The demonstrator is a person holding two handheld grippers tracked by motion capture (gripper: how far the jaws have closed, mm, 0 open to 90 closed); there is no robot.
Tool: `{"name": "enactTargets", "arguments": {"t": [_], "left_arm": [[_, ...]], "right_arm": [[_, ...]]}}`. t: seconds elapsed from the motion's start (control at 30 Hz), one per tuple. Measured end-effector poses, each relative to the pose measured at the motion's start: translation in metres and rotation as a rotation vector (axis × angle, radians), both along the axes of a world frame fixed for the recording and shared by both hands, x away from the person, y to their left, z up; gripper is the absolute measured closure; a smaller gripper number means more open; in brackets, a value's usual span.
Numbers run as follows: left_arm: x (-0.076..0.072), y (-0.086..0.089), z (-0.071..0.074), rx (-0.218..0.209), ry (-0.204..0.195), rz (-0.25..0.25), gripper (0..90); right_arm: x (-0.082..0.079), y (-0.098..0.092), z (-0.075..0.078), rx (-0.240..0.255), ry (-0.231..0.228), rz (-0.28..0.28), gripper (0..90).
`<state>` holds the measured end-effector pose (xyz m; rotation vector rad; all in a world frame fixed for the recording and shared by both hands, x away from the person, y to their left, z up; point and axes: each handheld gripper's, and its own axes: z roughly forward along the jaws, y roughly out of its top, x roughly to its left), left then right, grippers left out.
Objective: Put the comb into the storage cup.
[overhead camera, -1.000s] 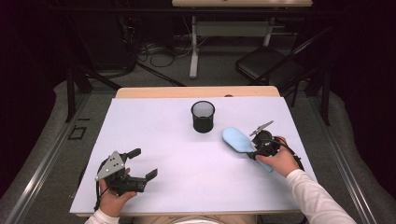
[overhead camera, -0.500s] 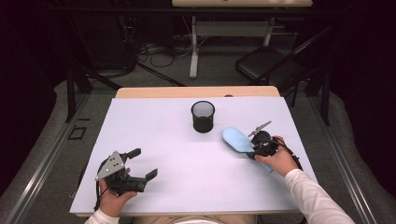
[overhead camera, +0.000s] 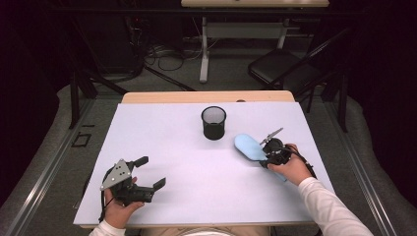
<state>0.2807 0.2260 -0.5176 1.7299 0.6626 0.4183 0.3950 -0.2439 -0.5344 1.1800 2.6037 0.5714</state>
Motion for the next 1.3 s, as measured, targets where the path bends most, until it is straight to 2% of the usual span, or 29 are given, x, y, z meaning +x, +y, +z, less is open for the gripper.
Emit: {"name": "enactTargets", "arguments": {"t": [0.07,0.17,0.77,1.13,1.2,1.27,1.3], "left_arm": [[0.0,0.0,0.0,-0.001,-0.001,0.0,1.7],[-0.0001,0.0,0.0001,0.0,-0.001,0.0,1.7],[0.0001,-0.0003,-0.0002,0.0,-0.001,0.003,1.8],[0.0004,-0.0002,-0.0003,0.003,0.001,0.004,1.7],[0.0003,-0.0002,-0.0003,0.003,0.001,0.004,1.7],[0.0003,-0.0002,-0.0003,0.003,0.001,0.004,1.8],[0.0003,-0.0002,-0.0003,0.003,0.002,0.004,1.7]], "right_arm": [[0.0001,0.0,0.0014,-0.011,0.017,0.005,67.6],[0.0,0.0008,0.0002,-0.007,0.004,0.014,68.6],[0.0002,-0.0004,0.0007,-0.014,0.0,0.025,69.2],[-0.0011,0.0003,0.0007,-0.005,0.007,0.011,69.5],[-0.0004,-0.0002,0.002,-0.017,0.014,0.025,69.5],[-0.0005,-0.0004,0.0024,-0.021,0.011,0.028,69.6],[-0.0007,-0.0003,0.001,-0.007,-0.005,0.025,69.6]]}}
